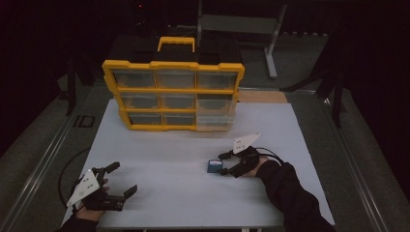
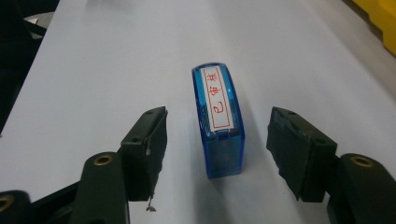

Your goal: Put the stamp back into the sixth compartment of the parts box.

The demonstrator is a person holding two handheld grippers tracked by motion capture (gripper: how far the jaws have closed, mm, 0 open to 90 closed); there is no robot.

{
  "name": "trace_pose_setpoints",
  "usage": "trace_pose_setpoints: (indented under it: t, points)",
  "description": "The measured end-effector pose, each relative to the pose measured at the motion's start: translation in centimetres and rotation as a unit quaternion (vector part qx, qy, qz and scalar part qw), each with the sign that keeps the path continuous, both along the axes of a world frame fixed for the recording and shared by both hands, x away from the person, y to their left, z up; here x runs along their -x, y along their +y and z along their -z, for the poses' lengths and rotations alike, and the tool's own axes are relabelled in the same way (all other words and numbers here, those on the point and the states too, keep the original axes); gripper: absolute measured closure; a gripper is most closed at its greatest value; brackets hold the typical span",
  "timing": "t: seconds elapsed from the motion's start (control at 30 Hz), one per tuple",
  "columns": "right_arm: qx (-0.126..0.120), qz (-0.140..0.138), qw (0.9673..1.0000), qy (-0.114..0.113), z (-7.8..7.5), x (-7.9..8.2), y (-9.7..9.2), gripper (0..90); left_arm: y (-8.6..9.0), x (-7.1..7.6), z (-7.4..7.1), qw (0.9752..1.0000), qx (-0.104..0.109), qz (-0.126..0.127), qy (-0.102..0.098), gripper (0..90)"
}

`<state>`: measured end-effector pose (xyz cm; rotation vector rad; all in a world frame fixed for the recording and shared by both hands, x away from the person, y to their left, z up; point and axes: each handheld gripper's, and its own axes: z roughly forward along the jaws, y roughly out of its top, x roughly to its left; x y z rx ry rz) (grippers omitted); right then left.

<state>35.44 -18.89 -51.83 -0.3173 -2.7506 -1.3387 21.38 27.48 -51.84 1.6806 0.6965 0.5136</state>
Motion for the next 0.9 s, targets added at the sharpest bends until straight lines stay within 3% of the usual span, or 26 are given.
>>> trace_pose_setpoints:
  t: [0.47, 0.9]
  points:
    - [0.014, -0.019, 0.9997, 0.008, 1.3, -0.5, 0.5, 50.8, 0.0, 0.0, 0.0, 1.0, 0.001, 0.0, 0.001, 0.3]
    - [0.025, -0.044, 0.9987, 0.003, 1.5, -0.7, 1.5, 61.4, 0.0, -0.1, 0.1, 1.0, 0.001, 0.0, 0.003, 0.3]
